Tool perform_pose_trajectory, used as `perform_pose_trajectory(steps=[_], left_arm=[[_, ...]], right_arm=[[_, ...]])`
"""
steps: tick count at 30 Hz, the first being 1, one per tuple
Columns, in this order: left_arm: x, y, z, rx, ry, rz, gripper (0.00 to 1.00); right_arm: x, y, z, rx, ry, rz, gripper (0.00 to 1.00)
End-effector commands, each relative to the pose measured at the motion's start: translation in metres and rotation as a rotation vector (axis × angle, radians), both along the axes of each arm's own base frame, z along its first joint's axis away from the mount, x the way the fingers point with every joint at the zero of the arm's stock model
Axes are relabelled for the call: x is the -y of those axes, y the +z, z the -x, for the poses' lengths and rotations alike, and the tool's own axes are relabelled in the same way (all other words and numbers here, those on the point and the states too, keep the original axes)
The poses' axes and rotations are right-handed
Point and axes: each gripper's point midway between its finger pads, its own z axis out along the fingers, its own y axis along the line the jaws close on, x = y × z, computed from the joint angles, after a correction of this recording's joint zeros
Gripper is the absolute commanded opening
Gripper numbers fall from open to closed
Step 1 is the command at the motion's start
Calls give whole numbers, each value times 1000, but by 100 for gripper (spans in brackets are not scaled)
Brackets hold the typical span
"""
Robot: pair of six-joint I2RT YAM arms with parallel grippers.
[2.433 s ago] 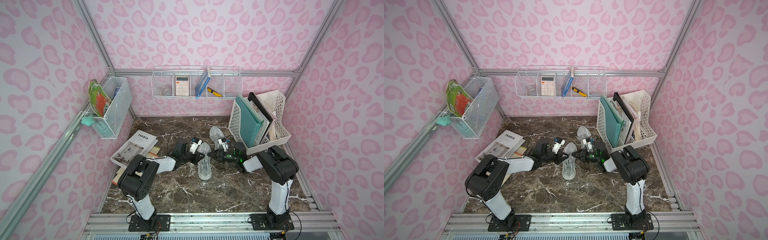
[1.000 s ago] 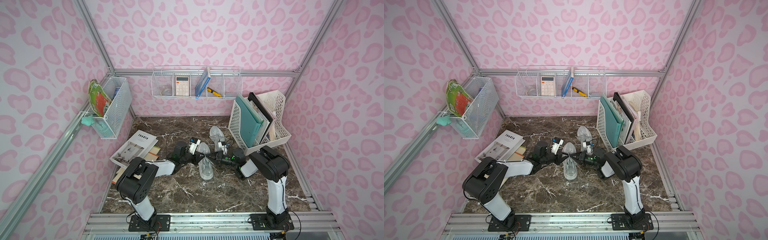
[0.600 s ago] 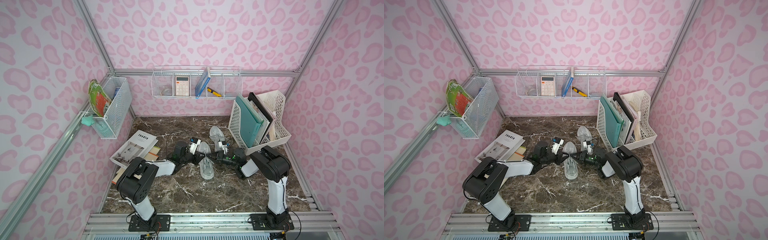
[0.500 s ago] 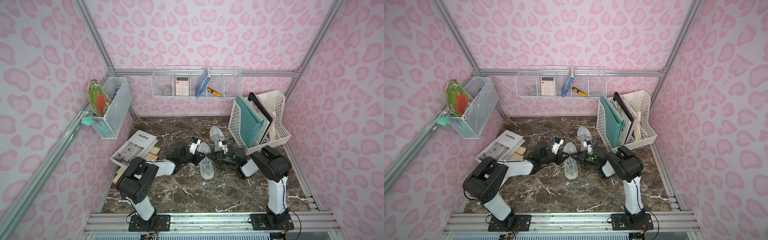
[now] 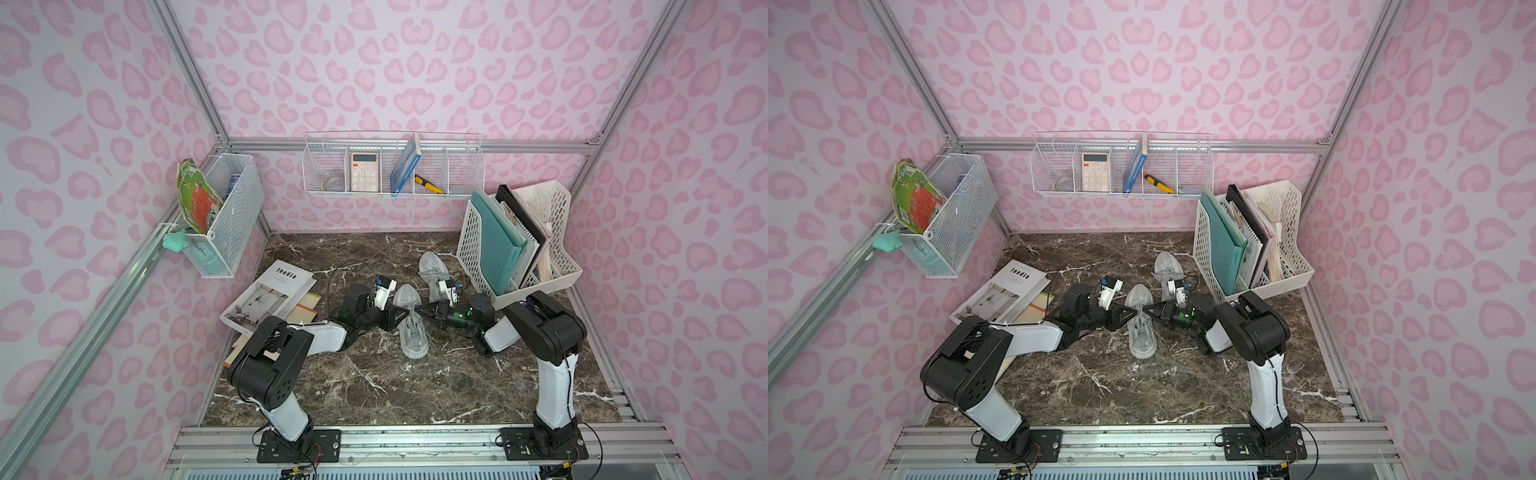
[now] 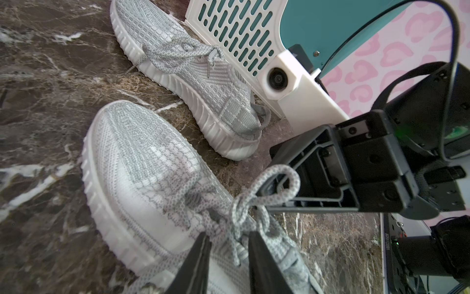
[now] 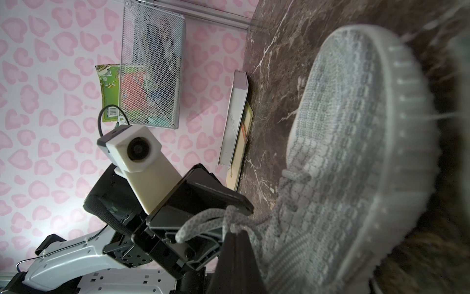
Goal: Tie the shoes
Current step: Tie the shoelace on the shoe.
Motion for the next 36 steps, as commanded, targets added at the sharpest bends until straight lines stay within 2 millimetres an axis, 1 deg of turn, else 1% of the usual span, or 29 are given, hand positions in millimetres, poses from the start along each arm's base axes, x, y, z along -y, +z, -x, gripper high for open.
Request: perform_pose_trajectory(steps=[1, 6, 10, 12, 16, 20, 23, 25, 27, 33, 34, 36], left_arm=[[-1, 5, 3, 32, -21, -4, 35], [0, 18, 4, 43, -35, -1, 42], [3, 26, -1, 32, -42, -19, 47], [5, 27, -4, 25, -48, -35, 49], [12, 30, -8, 21, -86, -54, 52], [17, 30, -11, 17, -109, -65, 51], [19, 28, -13, 8, -115, -68, 45], [21, 27, -15, -3, -120, -69, 34], [22, 25, -17, -9, -115, -73, 26], [19, 22, -21, -11, -86, -73, 5], [17, 24, -21, -9, -80, -70, 2], [13, 26, -22, -8, -64, -67, 0]], right_arm=[[-2, 3, 0, 40, 13, 13, 0], [-3, 3, -1, 60, 20, 42, 0], [-4, 4, 0, 78, 27, 62, 0], [-6, 5, 0, 80, 31, 65, 0], [-8, 5, 1, 82, 37, 65, 0], [-8, 5, 0, 82, 38, 66, 0], [-9, 5, 1, 80, 40, 69, 0], [-10, 5, 1, 82, 41, 69, 0], [-9, 4, 1, 79, 41, 70, 0], [-7, 2, 1, 84, 37, 95, 0], [-6, 1, 1, 87, 32, 107, 0], [-2, -2, -1, 90, 17, 137, 0]])
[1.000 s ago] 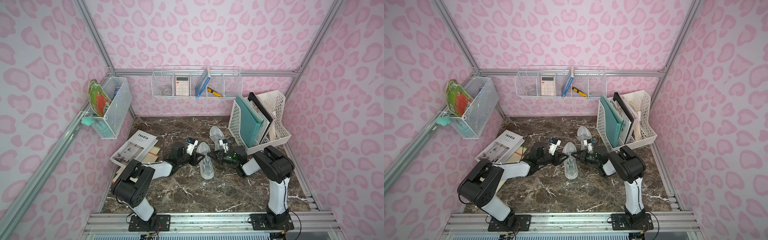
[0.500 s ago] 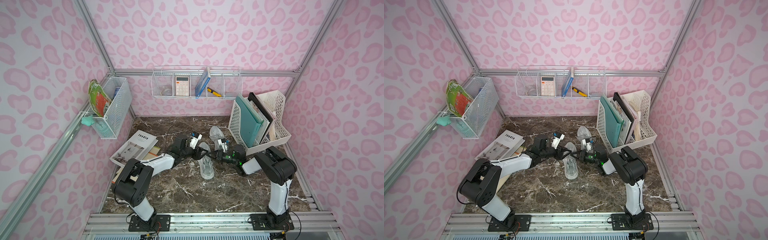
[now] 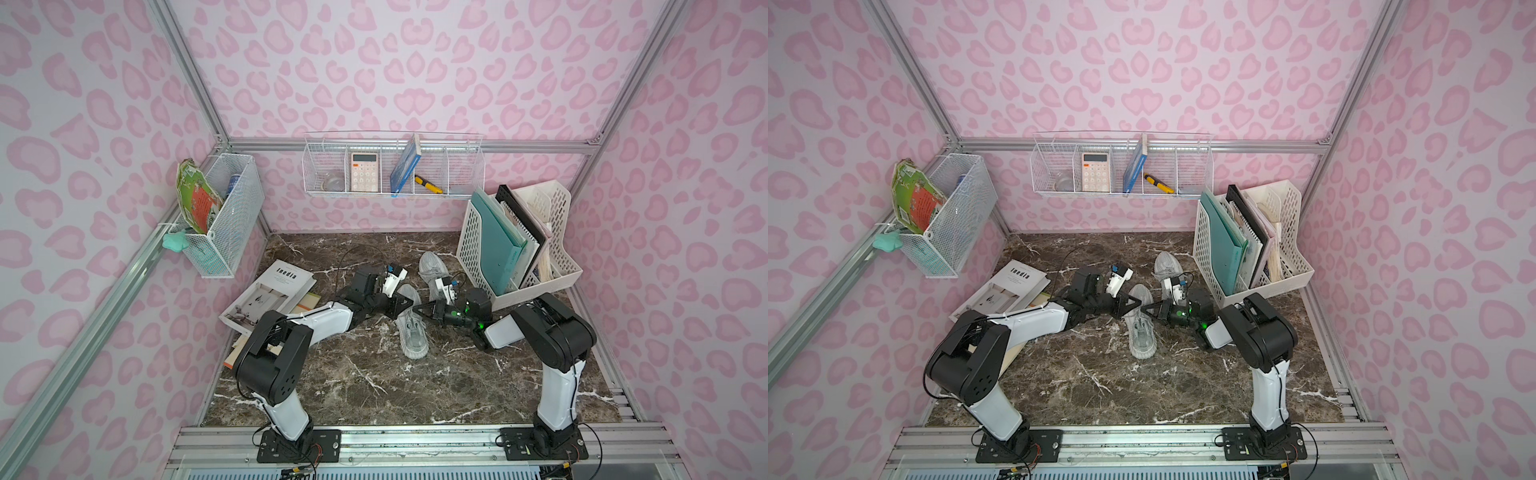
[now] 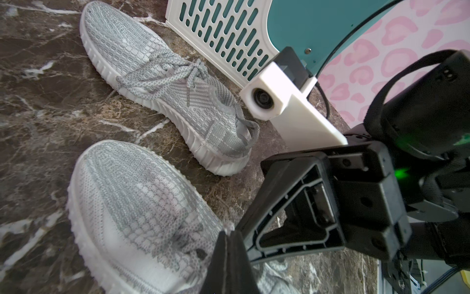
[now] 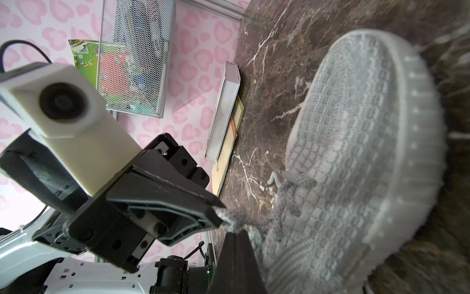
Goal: Tie the shoes
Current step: Tie the shoelace on the shoe.
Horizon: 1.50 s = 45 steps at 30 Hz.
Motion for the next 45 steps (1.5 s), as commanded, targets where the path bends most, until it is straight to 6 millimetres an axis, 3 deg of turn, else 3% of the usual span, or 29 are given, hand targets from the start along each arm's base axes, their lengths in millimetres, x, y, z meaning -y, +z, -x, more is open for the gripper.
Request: perform_pose_trajectory(steps=[1, 17, 38, 43, 45], left_arm=[[-5, 6, -1, 4, 29, 13, 0], [-34, -8, 9, -58, 147, 17, 0], [-64, -54, 23, -215, 286, -44, 0], [-67, -59, 25, -235, 300, -58, 0], [-63, -58, 26, -242, 279, -44, 0]], right_arm=[[6, -7, -3, 23, -23, 62, 0], [31, -24, -14, 135, -90, 396, 0], [56, -48, -16, 222, -126, 701, 0], [59, -48, -17, 245, -131, 746, 0], [51, -38, -14, 277, -111, 682, 0]])
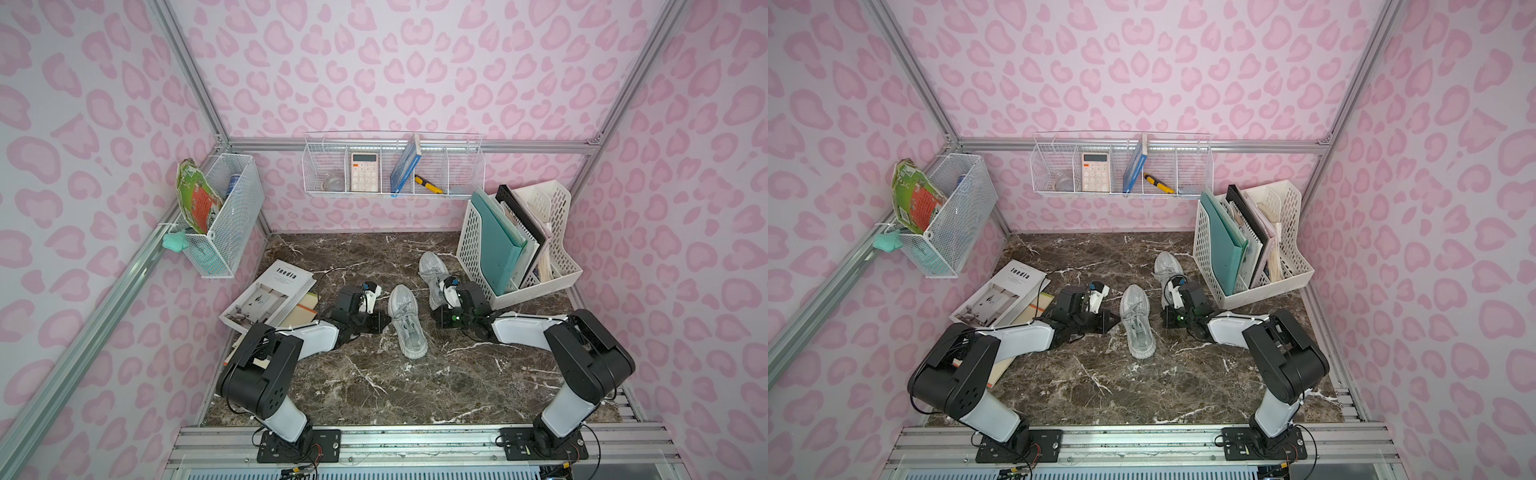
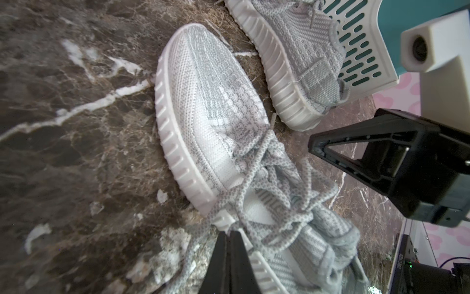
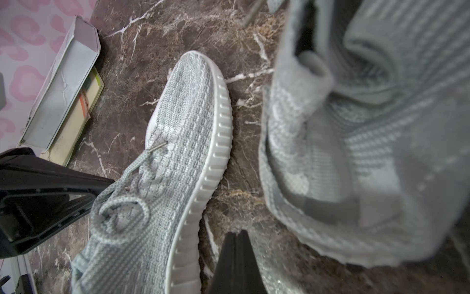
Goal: Tie the shoes
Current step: Tie the shoelace on the shoe.
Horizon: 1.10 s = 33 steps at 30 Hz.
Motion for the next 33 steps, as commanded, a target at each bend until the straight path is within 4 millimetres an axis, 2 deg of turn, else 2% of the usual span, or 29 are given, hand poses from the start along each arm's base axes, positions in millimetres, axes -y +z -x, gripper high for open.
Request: perform_pose_trajectory(steps=[1, 4, 8, 12, 18, 22, 28, 33], left_arm=[[2, -3, 1, -21, -10, 7, 0], [6, -1, 0, -22, -23, 23, 0], [9, 3, -2, -17, -34, 30, 0], [10, 7, -3, -12, -37, 28, 0], [12, 11, -2, -3, -46, 27, 0], [13, 12, -1, 4, -50, 21, 0], [14, 14, 0, 11, -55, 19, 0], [14, 14, 0, 13, -56, 20, 0]], right_arm=[[-7, 16, 1, 55, 39, -66, 0], [-19, 42, 3, 73, 92, -227, 1], [-34, 59, 6, 64, 156, -318, 21], [-43, 59, 7, -34, 138, -435, 41], [-54, 48, 6, -139, 60, -474, 57], [-59, 39, 10, -185, 40, -491, 58], [-55, 29, 10, -207, -6, -473, 59], [-64, 26, 14, -229, 13, -486, 59]])
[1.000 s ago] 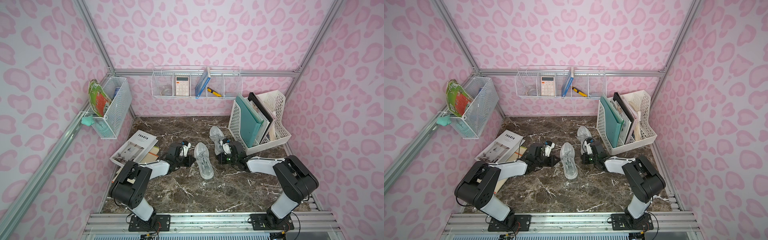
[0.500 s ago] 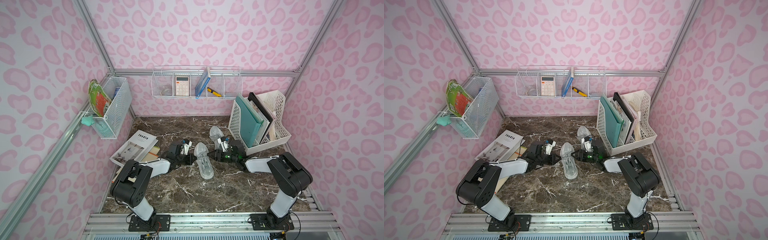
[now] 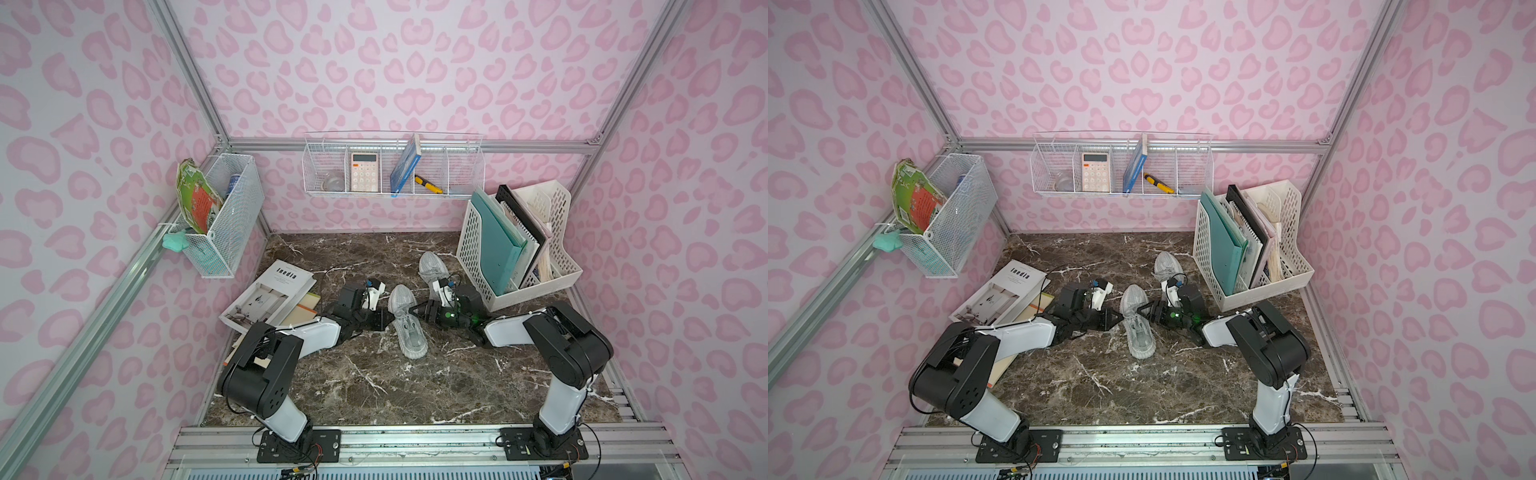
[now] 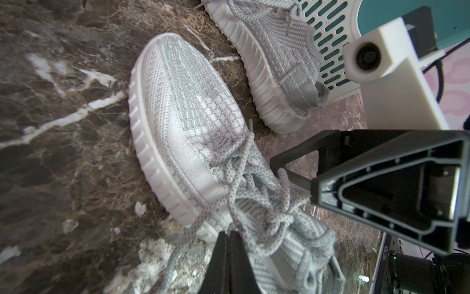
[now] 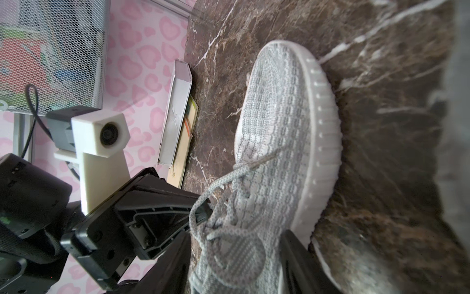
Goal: Tie the shoes
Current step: Tie the shoelace on the shoe.
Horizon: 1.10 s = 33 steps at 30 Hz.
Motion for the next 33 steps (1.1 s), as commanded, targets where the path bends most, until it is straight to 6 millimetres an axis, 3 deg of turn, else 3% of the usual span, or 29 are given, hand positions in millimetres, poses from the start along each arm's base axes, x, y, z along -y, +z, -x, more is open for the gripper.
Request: perform_pose_trajectory(steps=[1, 6, 23, 33], left_arm=[[1, 3, 0, 16, -12, -3, 0], [1, 3, 0, 19, -15, -6, 0], [-3, 2, 1, 18, 0, -26, 0], [-4, 3, 2, 20, 2, -25, 0]], right_arm=[[-7, 0, 1, -14, 0, -13, 59], [-10, 0, 1, -16, 6, -19, 52], [-4, 23, -14, 97, -3, 63, 1], [1, 26, -17, 177, 18, 156, 0]])
